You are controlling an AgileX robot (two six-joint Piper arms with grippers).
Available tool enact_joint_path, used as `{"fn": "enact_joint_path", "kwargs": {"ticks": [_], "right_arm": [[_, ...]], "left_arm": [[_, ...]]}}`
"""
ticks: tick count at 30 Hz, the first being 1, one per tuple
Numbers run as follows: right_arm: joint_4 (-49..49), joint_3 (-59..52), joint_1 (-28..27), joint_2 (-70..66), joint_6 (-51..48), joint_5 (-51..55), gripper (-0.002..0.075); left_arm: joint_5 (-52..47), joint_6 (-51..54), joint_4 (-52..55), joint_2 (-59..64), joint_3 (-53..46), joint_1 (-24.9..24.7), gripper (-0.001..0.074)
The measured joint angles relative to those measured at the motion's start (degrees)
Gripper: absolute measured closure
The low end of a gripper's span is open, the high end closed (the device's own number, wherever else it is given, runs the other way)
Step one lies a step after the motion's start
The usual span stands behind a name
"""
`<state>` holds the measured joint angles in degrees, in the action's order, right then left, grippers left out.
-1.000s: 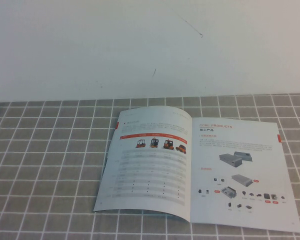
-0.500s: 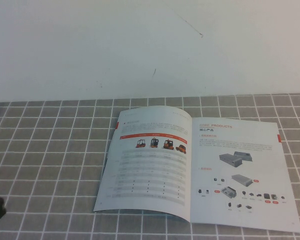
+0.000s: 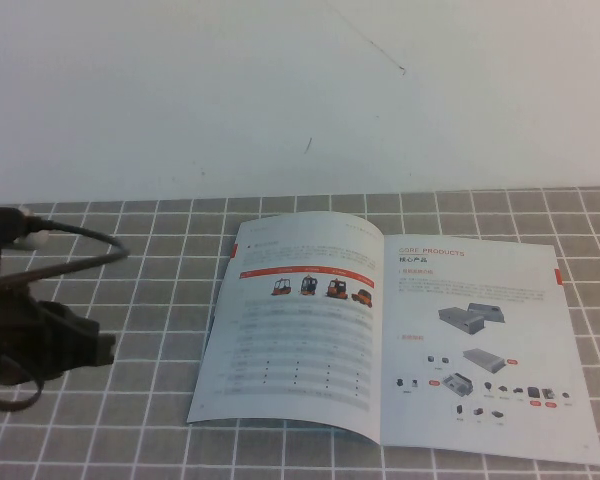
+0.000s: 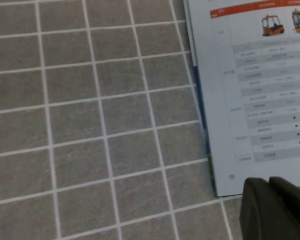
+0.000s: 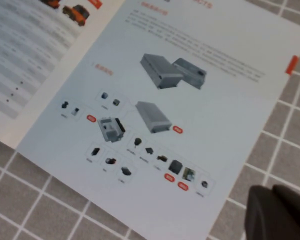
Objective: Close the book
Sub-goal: 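Close the open booklet and leave it lying on the table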
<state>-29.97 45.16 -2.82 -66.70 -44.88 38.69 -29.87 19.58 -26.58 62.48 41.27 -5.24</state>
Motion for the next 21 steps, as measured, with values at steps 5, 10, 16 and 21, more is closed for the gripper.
{"fn": "enact_joint_path", "kwargs": {"ticks": [5,10,16,21], "right_arm": [[-4.5,1.8,1.0,-10.6,-5.2,-0.5,0.0729],[-5.0,2.0,5.3,-19.2,-7.3,-3.4,0.0729],[-5.6,2.4,9.8,-27.4,-7.8,-9.3,0.0729],[-5.9,2.4,10.1,-32.8,-8.0,-10.9,0.0729]], "left_arm": [[-0.5,9.1,-11.4,7.8,2.2,0.0,0.0738],[-1.3,18.5,-22.4,15.9,4.3,0.0,0.0738],[-1.4,22.2,-26.1,24.7,8.5,0.0,0.0738],[-0.6,22.5,-26.4,30.8,12.0,0.0,0.0738]]}}
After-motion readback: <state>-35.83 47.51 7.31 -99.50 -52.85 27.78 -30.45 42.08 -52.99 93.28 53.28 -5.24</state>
